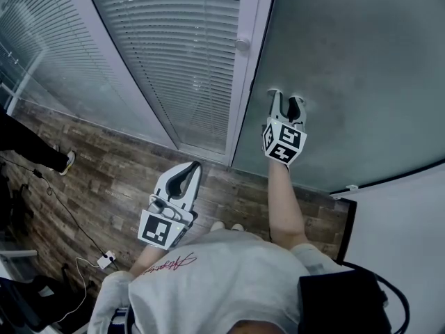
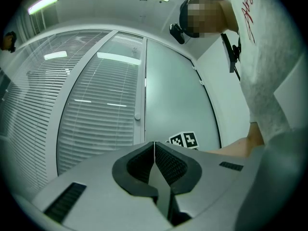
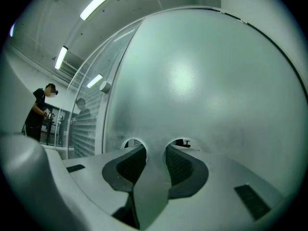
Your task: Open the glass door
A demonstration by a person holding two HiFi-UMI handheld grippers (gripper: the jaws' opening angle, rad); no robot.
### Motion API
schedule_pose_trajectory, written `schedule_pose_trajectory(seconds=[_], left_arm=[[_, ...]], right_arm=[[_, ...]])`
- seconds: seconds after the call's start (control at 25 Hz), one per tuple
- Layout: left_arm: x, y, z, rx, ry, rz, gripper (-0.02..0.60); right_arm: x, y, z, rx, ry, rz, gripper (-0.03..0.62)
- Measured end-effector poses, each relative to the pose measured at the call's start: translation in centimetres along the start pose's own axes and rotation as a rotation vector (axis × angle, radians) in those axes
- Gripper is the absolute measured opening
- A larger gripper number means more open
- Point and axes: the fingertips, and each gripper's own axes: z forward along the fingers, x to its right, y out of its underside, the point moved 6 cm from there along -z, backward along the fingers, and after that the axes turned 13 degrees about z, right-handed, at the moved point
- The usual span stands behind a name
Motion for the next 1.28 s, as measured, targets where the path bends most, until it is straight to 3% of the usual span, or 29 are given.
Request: schedule_pose_trajectory(seconds=[0.64, 1.08, 1.28], left_arm=[[-0.4, 0.8, -0.7, 0.009, 0.097, -0.017, 0.018], [1.1, 0.2, -0.6, 0.081, 0.188, -0.021, 0.018], [1.8, -0.2, -1.0, 0.058, 0.21, -0.006, 0.018]], right_arm=[[-0.9, -0.4, -3.2, 0.025, -0.011, 0.002, 0.135], [-1.8, -0.5, -6.6, 0.04, -0.048, 0.004, 0.135], [-2.1, -0.6, -8.4, 0.048, -0.068, 0.005, 0.135]])
